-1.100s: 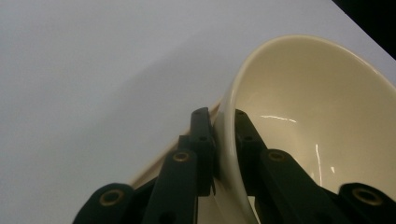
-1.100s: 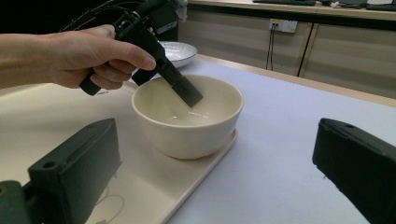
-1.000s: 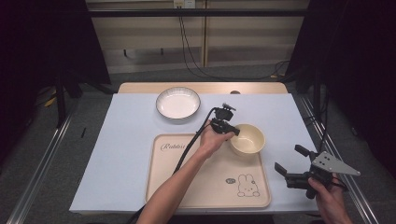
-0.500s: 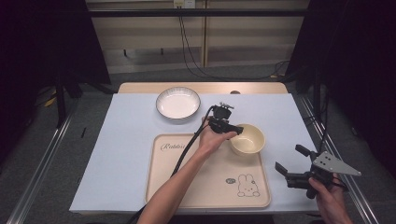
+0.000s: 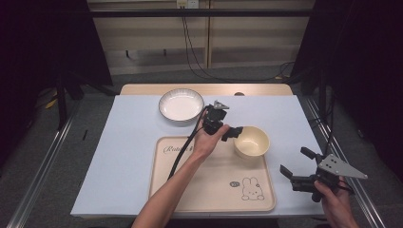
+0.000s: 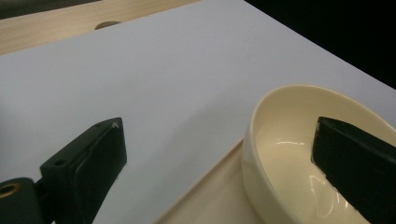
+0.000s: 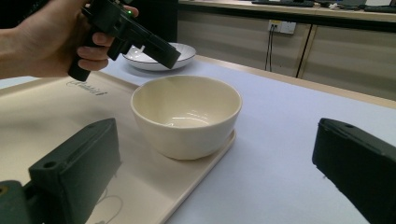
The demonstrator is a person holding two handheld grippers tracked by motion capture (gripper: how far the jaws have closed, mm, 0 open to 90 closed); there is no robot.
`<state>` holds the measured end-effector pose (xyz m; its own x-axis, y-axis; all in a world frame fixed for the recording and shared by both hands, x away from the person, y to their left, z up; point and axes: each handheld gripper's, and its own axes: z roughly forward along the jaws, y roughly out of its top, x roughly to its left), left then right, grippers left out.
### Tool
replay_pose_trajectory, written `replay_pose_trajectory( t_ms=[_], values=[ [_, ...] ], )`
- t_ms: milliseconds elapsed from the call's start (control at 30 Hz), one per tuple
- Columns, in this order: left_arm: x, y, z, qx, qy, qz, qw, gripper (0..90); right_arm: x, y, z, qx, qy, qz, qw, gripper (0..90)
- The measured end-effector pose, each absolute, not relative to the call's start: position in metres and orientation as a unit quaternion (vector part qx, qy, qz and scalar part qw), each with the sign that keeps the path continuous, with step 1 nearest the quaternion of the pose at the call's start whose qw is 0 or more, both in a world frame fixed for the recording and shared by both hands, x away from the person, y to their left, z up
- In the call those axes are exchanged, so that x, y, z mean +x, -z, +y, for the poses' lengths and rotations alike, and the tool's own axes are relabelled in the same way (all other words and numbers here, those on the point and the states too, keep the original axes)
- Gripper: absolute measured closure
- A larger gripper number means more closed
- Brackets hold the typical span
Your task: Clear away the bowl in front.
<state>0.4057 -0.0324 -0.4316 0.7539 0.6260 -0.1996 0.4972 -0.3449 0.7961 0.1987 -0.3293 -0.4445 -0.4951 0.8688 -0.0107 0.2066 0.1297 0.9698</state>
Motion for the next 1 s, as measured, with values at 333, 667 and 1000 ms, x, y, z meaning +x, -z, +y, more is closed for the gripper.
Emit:
replay_pose_trajectory(
  t_ms=[333,667,1000],
  values=[
    [0.395,0.421,-0.002,0.793,-0.117,0.344,0.488,1.8,0.199,0.444,-0.329,0.394,-0.53,0.683,0.312,0.8],
    [0.385,0.413,0.032,0.772,-0.16,0.359,0.5,2.1,0.2,0.444,-0.329,0.393,-0.53,0.683,0.312,0.8],
    [0.372,0.406,0.059,0.759,-0.179,0.38,0.498,2.7,0.2,0.444,-0.329,0.394,-0.53,0.682,0.313,0.8]
  ],
)
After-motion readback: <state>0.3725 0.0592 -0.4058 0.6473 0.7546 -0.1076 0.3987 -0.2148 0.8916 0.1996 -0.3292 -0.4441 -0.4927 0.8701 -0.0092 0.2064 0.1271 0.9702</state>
